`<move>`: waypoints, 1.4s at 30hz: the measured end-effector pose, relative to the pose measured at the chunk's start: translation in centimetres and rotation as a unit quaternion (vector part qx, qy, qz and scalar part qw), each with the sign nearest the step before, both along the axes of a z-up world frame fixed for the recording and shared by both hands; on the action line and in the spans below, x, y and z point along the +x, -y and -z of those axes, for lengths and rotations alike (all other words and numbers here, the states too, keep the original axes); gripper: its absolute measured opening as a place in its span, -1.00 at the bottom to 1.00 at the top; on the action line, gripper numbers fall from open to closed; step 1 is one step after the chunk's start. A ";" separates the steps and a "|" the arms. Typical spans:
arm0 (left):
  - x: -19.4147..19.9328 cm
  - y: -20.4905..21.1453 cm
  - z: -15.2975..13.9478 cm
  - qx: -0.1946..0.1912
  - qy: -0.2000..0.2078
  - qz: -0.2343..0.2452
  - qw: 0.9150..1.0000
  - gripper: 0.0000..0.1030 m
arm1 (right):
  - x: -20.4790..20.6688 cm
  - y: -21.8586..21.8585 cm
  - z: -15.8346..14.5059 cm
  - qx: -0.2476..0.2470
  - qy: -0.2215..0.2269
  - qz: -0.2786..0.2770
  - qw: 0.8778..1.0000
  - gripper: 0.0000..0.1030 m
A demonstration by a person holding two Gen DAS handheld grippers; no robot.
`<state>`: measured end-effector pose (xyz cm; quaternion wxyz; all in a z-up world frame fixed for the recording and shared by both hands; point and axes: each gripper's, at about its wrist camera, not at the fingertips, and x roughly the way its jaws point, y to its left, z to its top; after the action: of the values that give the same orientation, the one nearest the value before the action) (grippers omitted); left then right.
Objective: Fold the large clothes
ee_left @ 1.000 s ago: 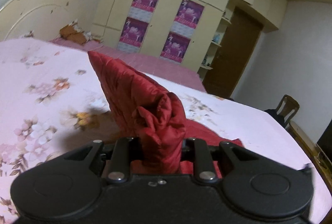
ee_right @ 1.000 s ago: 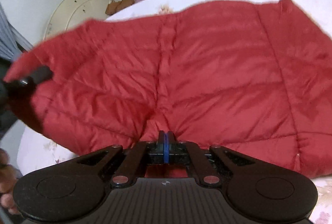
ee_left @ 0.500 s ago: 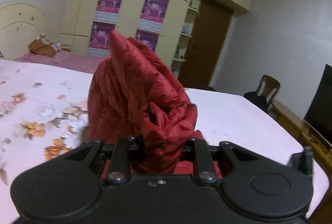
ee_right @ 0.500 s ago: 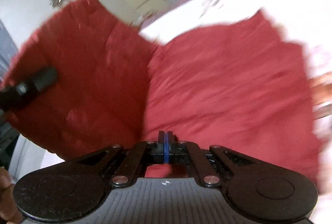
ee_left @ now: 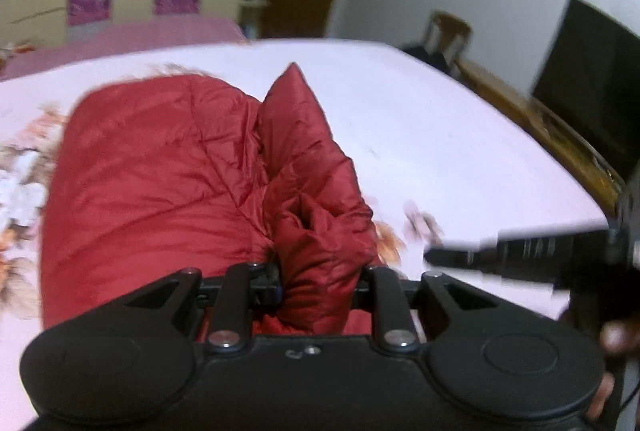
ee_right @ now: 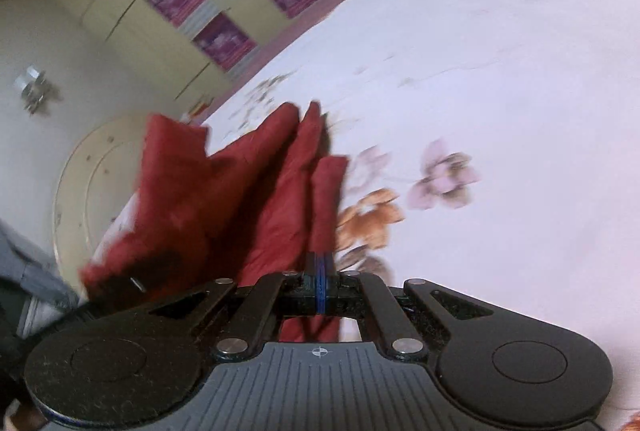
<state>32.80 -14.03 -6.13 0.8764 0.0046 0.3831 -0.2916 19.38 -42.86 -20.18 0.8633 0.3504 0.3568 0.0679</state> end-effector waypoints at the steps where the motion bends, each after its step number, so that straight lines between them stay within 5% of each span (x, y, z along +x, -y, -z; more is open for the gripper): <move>1: 0.2 0.0 0.3 -0.008 -0.013 0.015 1.000 -0.29 | -0.1 0.3 -0.2 -0.003 0.001 0.009 1.000 -1.00; 2: 0.2 -0.2 0.5 -0.017 -0.025 0.027 0.999 0.11 | -0.2 0.5 -0.5 -0.011 0.001 0.017 1.000 -0.97; 3: 0.2 -0.6 0.5 -0.035 -0.036 0.038 0.998 0.33 | 0.0 0.6 -0.8 -0.024 0.001 0.027 0.999 -0.24; 4: 0.1 -1.2 0.2 -0.059 -0.048 0.048 0.996 0.36 | -0.1 0.8 -1.3 -0.033 0.013 0.040 0.999 0.71; 5: 0.1 -2.0 -0.3 -0.082 -0.060 0.052 0.993 0.31 | -0.3 0.7 -2.1 -0.037 0.039 0.044 0.998 0.78; 9: 0.6 -7.8 -2.5 -0.148 -0.036 0.017 0.988 -0.38 | 1.7 -0.6 -4.1 -0.034 0.072 0.001 0.997 0.34; 13: 4.8 -14.6 -2.1 -0.145 0.003 -0.087 0.986 -0.41 | 5.7 -2.3 -5.5 -0.040 0.084 -0.027 0.995 -0.16; 16: 8.4 -17.1 -1.0 -0.128 0.011 -0.117 0.985 -0.41 | 8.8 -4.7 -6.8 -0.092 0.091 -0.050 0.990 -0.52; 19: 10.9 -17.3 -0.1 -0.118 0.004 -0.110 0.987 -0.42 | 11.2 -8.4 -8.0 -0.165 0.113 -0.094 0.975 -0.56; 25: 11.5 -12.3 1.1 -0.090 -0.003 -0.050 0.995 -0.46 | 14.1 -11.9 -5.3 -0.271 0.055 -0.116 0.954 -0.55; 34: 11.7 -7.9 3.2 -0.052 -0.022 -0.004 0.998 -0.46 | 14.2 -10.3 0.0 -0.289 -0.041 -0.093 0.952 -0.56; 42: 11.0 -5.7 3.7 0.005 -0.026 0.005 1.000 -0.46 | 14.6 -8.6 2.2 -0.245 -0.068 -0.088 0.963 -0.56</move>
<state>43.82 -8.29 -9.81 0.8647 0.0031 0.4073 -0.2940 33.95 -34.26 -22.35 0.8874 0.0989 0.4493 0.0298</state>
